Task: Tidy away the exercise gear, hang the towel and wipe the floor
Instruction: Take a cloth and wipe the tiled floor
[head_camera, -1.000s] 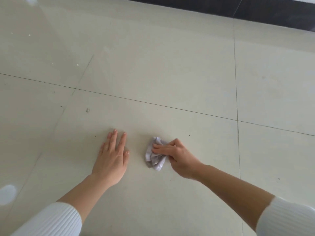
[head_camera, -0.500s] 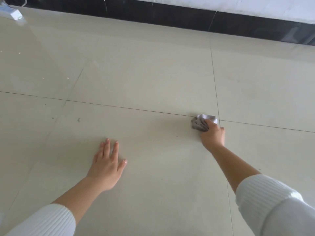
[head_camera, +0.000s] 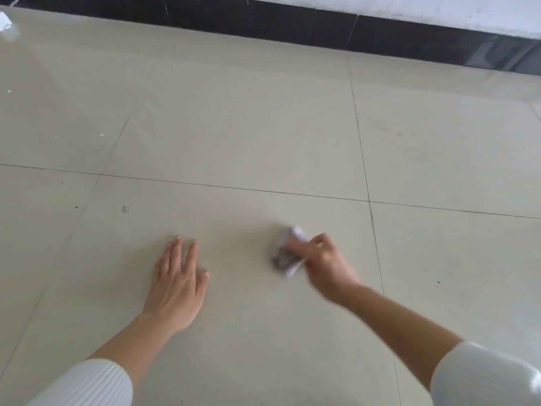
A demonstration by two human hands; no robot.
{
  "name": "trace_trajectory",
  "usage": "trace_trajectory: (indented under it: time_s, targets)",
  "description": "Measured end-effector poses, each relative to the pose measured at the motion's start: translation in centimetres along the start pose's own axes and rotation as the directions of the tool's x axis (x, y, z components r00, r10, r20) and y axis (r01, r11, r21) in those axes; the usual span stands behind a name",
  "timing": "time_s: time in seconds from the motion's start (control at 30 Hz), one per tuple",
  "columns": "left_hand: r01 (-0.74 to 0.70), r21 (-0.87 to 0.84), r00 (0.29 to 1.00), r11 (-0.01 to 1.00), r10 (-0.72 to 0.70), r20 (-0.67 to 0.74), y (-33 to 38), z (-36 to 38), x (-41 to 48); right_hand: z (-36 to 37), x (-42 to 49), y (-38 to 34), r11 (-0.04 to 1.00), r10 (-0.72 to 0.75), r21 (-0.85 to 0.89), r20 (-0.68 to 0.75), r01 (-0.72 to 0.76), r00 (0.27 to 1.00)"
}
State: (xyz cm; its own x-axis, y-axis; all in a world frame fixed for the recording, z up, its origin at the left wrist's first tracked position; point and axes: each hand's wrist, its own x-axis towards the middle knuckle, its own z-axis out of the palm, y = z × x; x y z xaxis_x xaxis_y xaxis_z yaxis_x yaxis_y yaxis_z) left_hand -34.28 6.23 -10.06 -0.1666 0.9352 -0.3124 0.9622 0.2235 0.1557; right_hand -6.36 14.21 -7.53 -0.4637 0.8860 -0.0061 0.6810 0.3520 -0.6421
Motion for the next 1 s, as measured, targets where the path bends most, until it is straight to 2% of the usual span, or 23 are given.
trace_trajectory:
  time_s: [0.03, 0.07, 0.1, 0.13, 0.2, 0.23, 0.27, 0.33, 0.43, 0.5, 0.57, 0.6, 0.67, 0.7, 0.73, 0.77, 0.8, 0.83, 0.87, 0.9, 0.93, 0.97, 1.0]
  targets:
    - [0.003, -0.013, 1.000, 1.000, -0.003, -0.001, 0.0, 0.0, 0.1, -1.9, 0.8, 1.4, 1.000, 0.016, 0.003, -0.120, -0.016, 0.993]
    - [0.001, -0.024, 1.000, 1.000, -0.001, -0.004, 0.1, 0.0, 0.2, -3.7, 1.3, 2.9, 0.995, 0.095, 0.016, -0.232, -0.094, 0.968]
    - [0.001, -0.037, 1.000, 0.999, -0.001, -0.001, 0.1, -0.1, 0.3, -5.3, 1.4, 4.6, 0.970, 0.237, 0.025, -0.331, -0.243, 0.913]
    - [-0.002, -0.049, 1.000, 0.999, 0.002, -0.002, 0.2, -0.1, 0.3, -6.6, 1.2, 6.5, 0.900, 0.409, 0.029, -0.401, -0.435, 0.819]
    - [0.002, -0.049, 1.000, 0.999, -0.002, 0.001, 0.2, -0.1, 0.2, -7.2, 0.2, 9.2, 0.671, 0.685, 0.053, -0.427, -0.740, 0.591]
    - [0.010, -0.040, 1.000, 0.999, -0.010, -0.003, 0.2, -0.1, 0.2, -6.5, -0.3, 9.2, 0.601, 0.740, 0.047, -0.410, -0.797, 0.534]
    - [0.015, -0.035, 1.000, 0.999, -0.016, -0.013, 0.2, -0.1, 0.2, -5.2, -0.7, 8.5, 0.598, 0.738, 0.006, -0.395, -0.802, 0.547]
    - [0.025, -0.023, 0.999, 0.999, -0.026, -0.032, 0.3, -0.1, 0.3, -2.0, -1.4, 5.9, 0.713, 0.622, -0.104, -0.365, -0.694, 0.693]
    - [0.045, -0.026, 0.998, 0.999, -0.046, -0.032, 0.5, 0.0, 0.5, 2.2, -2.3, 1.8, 0.903, 0.357, -0.171, -0.211, -0.394, 0.910]
    - [0.059, -0.037, 0.998, 0.998, -0.060, -0.034, 0.6, 0.2, 0.5, 4.6, -3.5, -0.7, 0.966, 0.133, -0.213, -0.069, -0.145, 0.989]
    - [0.058, -0.036, 0.997, 0.998, -0.060, -0.044, 0.7, 0.3, 0.6, 6.3, -4.7, -2.7, 0.966, -0.069, -0.244, 0.077, 0.085, 0.995]
    - [0.055, -0.040, 0.997, 0.998, -0.057, -0.043, 0.7, 0.2, 0.5, 6.8, -5.2, -3.5, 0.951, -0.161, -0.235, 0.176, 0.200, 0.971]
    - [0.040, -0.050, 0.998, 0.998, -0.043, -0.046, 0.5, -0.1, 0.5, 6.9, -4.7, -3.9, 0.864, -0.368, -0.224, 0.332, 0.451, 0.869]
    - [0.032, -0.048, 0.998, 0.998, -0.034, -0.050, 0.3, -0.2, 0.5, 6.5, -3.7, -3.5, 0.800, -0.456, -0.221, 0.379, 0.557, 0.805]
    - [0.027, -0.043, 0.998, 0.999, -0.029, -0.058, 0.0, -0.4, 0.6, 6.0, -2.3, -2.6, 0.758, -0.508, -0.227, 0.383, 0.612, 0.771]
    - [0.027, -0.042, 0.997, 0.999, -0.030, -0.067, -0.4, -0.5, 0.8, 5.4, -0.6, -1.6, 0.762, -0.510, -0.253, 0.332, 0.596, 0.793]
    - [0.033, -0.045, 0.996, 0.998, -0.037, -0.080, -1.0, -0.6, 1.2, 4.7, 1.3, -0.6, 0.812, -0.452, -0.297, 0.224, 0.502, 0.864]
    - [0.047, -0.048, 0.995, 0.998, -0.051, -0.091, -1.7, -0.7, 1.5, 3.8, 3.3, 0.5, 0.883, -0.332, -0.327, 0.073, 0.337, 0.941]
    - [0.059, -0.048, 0.993, 0.997, -0.063, -0.096, -2.3, -0.7, 1.9, 2.7, 5.3, 1.4, 0.947, -0.145, -0.300, -0.088, 0.113, 0.985]
    - [0.063, -0.045, 0.993, 0.997, -0.067, -0.097, -3.0, -0.7, 2.3, 1.6, 7.1, 2.3, 0.965, 0.092, -0.219, -0.229, -0.143, 0.969]
    - [0.054, -0.042, 0.993, 0.998, -0.058, -0.099, -3.4, -0.7, 2.6, 0.7, 8.9, 3.0, 0.917, 0.325, -0.121, -0.329, -0.381, 0.887]
    - [0.040, -0.040, 0.993, 0.998, -0.044, -0.107, -3.7, -0.6, 2.9, 0.0, 10.6, 3.6, 0.831, 0.500, -0.042, -0.384, -0.555, 0.776]
    - [0.029, -0.040, 0.992, 0.999, -0.034, -0.120, -3.9, -0.6, 3.1, -0.4, 12.1, 4.0, 0.758, 0.598, 0.010, -0.408, -0.652, 0.690]
